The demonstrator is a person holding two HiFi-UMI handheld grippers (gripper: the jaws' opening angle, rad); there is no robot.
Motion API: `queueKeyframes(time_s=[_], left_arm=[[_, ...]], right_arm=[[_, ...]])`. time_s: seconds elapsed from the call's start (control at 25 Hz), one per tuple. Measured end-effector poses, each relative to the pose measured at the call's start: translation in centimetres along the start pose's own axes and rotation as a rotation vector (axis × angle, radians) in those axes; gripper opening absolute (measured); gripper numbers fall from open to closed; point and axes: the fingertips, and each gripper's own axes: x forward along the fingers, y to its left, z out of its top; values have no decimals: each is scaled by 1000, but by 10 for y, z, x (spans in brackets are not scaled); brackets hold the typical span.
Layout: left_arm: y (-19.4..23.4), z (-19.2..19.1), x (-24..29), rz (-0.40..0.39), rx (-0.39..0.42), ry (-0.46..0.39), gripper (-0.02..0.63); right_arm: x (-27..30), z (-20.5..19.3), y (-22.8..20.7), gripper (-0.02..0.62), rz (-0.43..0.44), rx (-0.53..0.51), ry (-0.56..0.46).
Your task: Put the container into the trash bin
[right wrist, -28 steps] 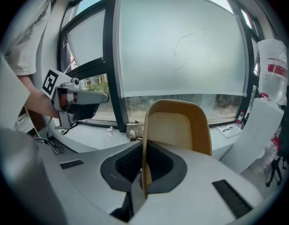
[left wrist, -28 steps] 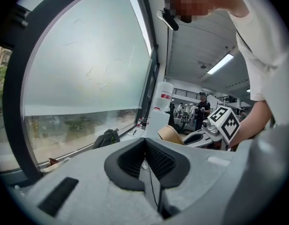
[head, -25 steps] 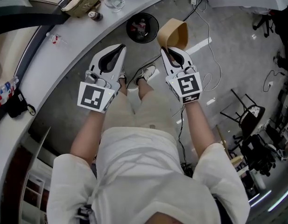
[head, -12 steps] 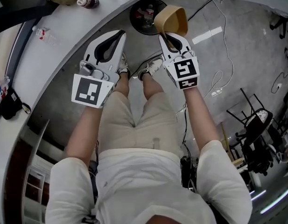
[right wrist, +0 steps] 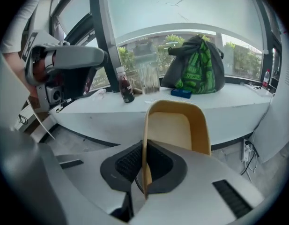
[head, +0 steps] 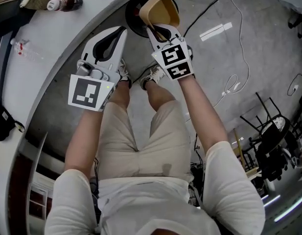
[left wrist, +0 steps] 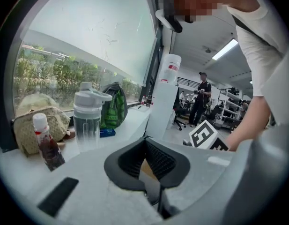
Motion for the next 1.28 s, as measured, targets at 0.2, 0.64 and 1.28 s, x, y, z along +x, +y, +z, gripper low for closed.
queueKeyframes(time_s=[0.2,0.64,1.28], left_arm=[[9,-39,18,-1,-5,28,17],[25,-85,56,-15,-7,47,17],[46,-124,81,-9,-48,59,17]], right_arm=[[42,-37,-13,9,10,-16,54],[118,-82,-37,9,51,7,145],[180,-129,-55,11,85,76,304]])
